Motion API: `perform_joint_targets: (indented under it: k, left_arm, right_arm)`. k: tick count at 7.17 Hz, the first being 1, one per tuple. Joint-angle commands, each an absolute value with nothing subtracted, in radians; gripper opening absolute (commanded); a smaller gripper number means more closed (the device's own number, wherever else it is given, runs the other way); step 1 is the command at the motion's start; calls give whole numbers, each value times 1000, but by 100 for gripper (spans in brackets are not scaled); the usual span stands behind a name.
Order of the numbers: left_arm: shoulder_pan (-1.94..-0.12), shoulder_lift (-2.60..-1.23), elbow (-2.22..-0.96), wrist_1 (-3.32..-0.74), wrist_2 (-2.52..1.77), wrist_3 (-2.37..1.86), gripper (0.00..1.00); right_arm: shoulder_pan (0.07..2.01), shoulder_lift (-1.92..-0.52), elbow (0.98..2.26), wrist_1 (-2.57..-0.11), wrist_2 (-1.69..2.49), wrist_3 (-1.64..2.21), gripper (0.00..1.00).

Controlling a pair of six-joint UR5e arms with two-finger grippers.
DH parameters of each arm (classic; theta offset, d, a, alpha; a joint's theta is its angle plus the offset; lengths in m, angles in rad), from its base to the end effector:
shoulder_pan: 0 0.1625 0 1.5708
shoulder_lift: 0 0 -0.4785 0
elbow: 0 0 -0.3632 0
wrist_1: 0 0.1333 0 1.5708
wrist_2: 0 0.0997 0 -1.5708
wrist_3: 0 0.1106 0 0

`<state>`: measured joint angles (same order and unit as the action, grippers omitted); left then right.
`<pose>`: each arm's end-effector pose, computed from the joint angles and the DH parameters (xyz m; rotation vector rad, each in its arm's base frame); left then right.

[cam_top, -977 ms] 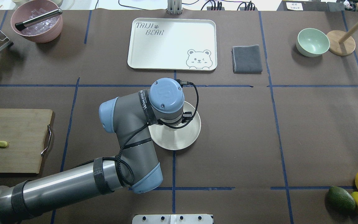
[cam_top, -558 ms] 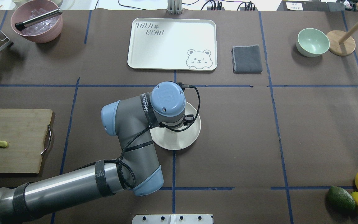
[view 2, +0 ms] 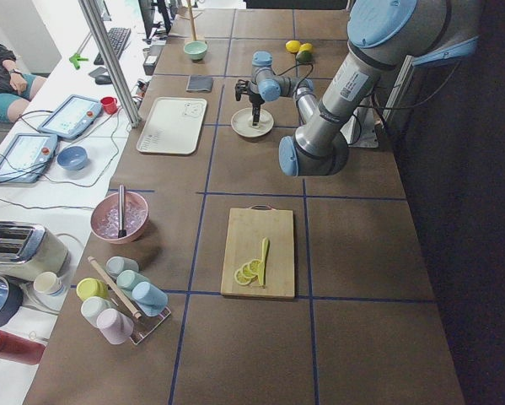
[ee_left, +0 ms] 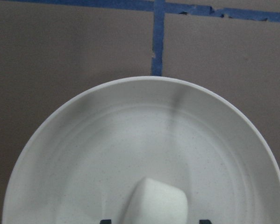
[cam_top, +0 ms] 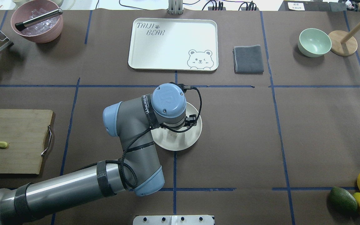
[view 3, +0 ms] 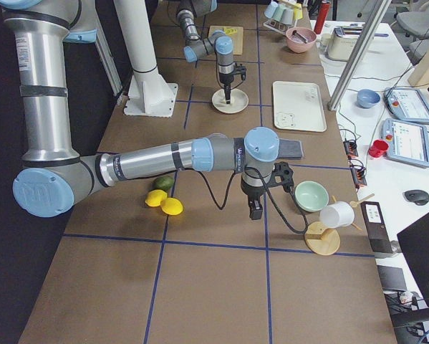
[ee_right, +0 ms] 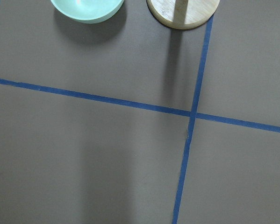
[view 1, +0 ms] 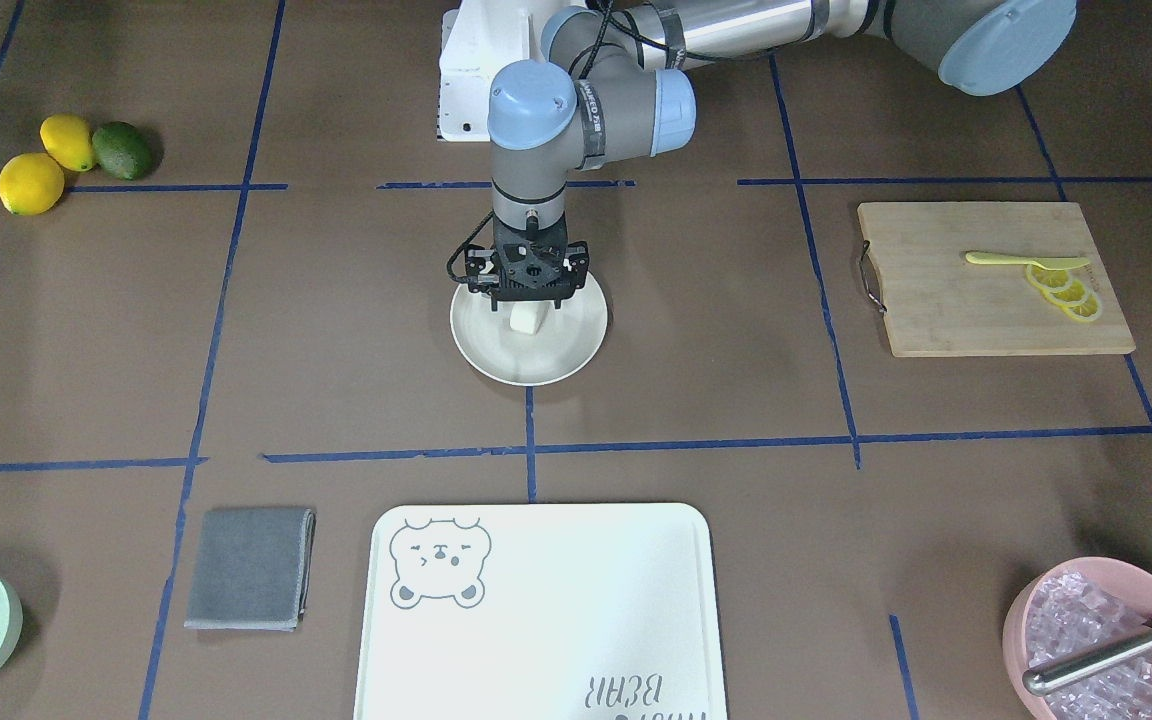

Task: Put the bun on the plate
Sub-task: 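Lower the bun onto the plate and open the left gripper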

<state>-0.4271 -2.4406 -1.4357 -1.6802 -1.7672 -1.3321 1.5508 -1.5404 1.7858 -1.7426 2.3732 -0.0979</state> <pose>0.6659 -0.4258 0.2252 0.1005 0.8555 -0.0937 0.0443 -0.4729 0.6219 0.1009 -0.7994 -0.1410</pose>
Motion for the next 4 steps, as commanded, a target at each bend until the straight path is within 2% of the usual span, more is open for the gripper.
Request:
perform_joint_targets:
  k: [1, 2, 4]
  left_arm:
    - [-446, -2439, -1486, -1671, -1767, -1321, 100]
    - [-480, -2434, -1534, -1637, -1770, -1299, 100]
    - [-541, -2399, -1708, -1390, -1775, -1142, 100]
  right_arm:
    - [1551, -1539, 1787, -1743, 2372, -97, 100]
    - [1551, -1542, 1784, -1743, 2370, -100, 100]
    - [1551, -1548, 1766, -1743, 2368, -98, 100]
